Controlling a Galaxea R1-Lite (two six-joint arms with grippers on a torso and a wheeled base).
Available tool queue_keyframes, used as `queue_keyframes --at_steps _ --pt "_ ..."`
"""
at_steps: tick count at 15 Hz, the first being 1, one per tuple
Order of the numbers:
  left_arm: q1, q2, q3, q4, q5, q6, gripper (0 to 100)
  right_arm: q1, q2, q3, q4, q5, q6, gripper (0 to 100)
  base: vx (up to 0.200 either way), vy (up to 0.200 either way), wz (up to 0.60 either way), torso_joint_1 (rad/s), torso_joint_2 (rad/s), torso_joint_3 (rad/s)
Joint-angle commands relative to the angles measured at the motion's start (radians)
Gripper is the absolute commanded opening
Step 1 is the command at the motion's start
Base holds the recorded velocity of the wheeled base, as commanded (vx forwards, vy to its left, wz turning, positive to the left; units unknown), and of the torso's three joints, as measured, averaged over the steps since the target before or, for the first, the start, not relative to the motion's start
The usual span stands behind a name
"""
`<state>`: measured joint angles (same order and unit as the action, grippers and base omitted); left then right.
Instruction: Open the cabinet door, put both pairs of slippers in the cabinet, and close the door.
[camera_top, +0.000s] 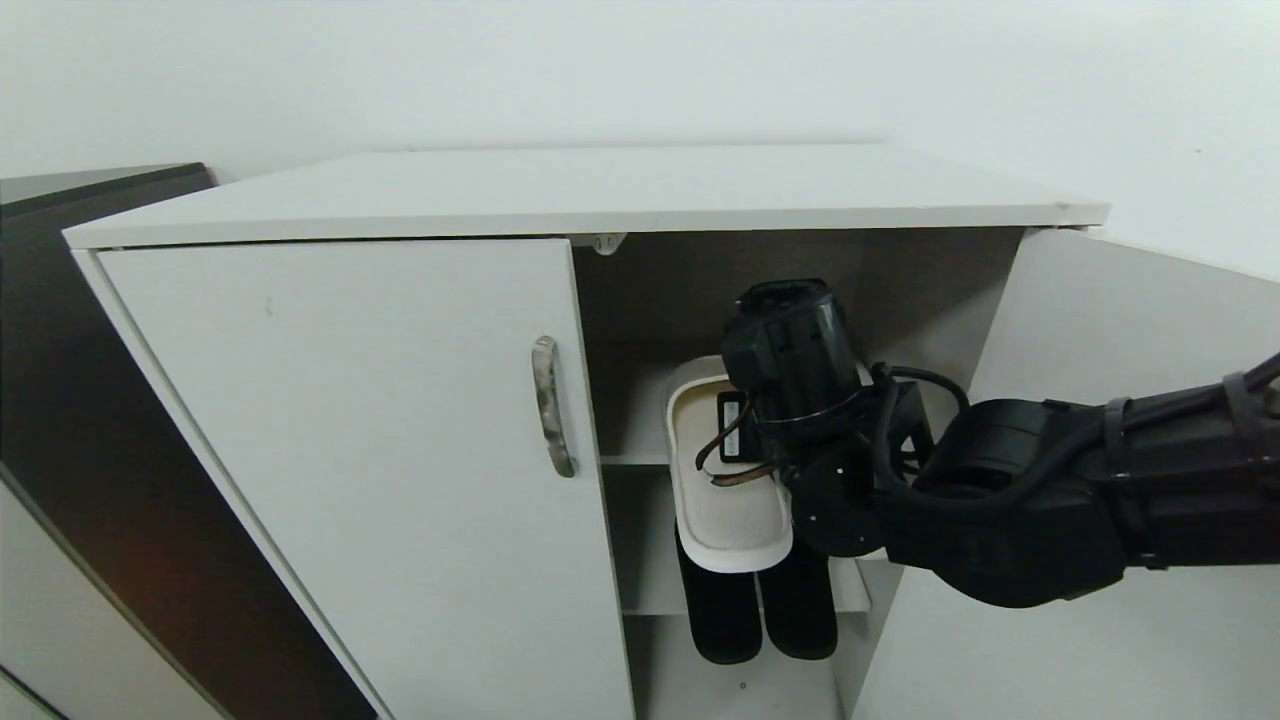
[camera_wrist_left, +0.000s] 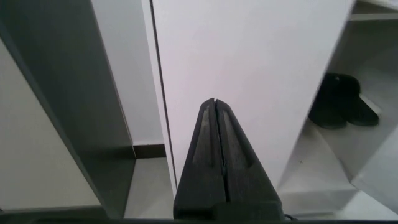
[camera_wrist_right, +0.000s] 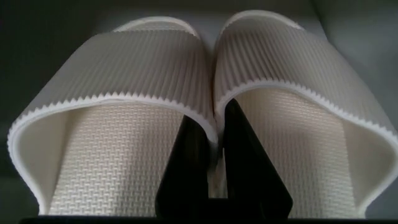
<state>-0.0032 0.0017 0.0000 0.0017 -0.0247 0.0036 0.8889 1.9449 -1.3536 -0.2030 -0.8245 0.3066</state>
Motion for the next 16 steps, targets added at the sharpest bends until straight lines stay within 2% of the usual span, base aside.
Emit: queue_keyframes --at_steps 1,5,8,16 --pt "0.000 0.000 0.000 0.000 0.000 -0.001 0 -0.011 0.014 -0.004 -0.001 0.001 -0.003 0 0.000 0.000 0.00 0.000 0.00 0.000" --pt "0.000 0.000 0.000 0.000 0.000 -0.001 0 -0.028 0.055 -0.001 -0.095 0.004 -0.061 0 0.000 0.000 0.00 0.000 0.00 0.000" --pt "0.000 0.000 0.000 0.000 0.000 -0.001 0 -0.061 0.092 -0.005 -0.184 0.071 -0.144 0 0.000 0.000 0.00 0.000 0.00 0.000" --pt "0.000 0.000 0.000 0.000 0.000 -0.002 0 -0.130 0.187 -0.203 -0.127 0.091 -0.149 0 0.000 0.000 0.00 0.000 0.00 0.000"
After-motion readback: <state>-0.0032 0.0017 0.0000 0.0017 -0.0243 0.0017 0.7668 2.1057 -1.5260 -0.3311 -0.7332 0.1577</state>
